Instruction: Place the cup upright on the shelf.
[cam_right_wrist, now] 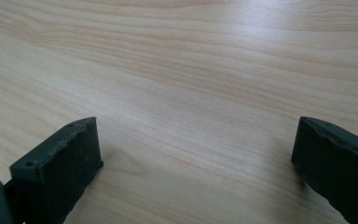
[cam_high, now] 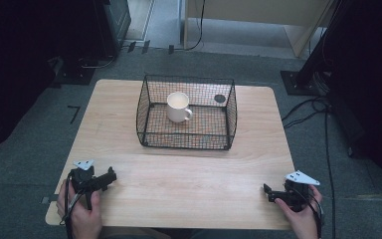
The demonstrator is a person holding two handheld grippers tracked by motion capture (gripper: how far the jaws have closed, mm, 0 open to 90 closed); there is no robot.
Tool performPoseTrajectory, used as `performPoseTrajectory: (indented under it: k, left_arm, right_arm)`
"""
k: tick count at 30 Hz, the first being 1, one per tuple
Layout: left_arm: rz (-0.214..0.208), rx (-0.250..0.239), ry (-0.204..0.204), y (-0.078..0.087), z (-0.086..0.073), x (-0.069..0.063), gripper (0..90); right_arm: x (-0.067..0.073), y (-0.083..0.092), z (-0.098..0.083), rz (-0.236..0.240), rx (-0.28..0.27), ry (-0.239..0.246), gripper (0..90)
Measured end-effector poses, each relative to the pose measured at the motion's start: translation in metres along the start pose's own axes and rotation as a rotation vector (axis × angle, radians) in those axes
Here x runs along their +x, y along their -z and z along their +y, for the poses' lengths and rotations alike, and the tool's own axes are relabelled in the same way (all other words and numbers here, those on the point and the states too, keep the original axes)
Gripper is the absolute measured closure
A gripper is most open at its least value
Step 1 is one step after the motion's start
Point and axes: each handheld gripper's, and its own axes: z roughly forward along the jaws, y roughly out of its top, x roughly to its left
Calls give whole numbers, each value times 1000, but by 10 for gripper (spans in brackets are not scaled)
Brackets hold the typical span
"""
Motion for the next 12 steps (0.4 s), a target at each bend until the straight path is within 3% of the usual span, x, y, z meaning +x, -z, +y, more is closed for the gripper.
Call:
performPoseTrajectory:
  k: [4, 12]
  left_arm:
    - [0, 0, 0, 0, 0, 0, 0]
    - [2, 2, 0, 0, 0, 0, 0]
  right_arm:
    - [2, -1, 1, -39, -1, -34, 7]
    - [2, -1, 1, -41, -1, -37, 7]
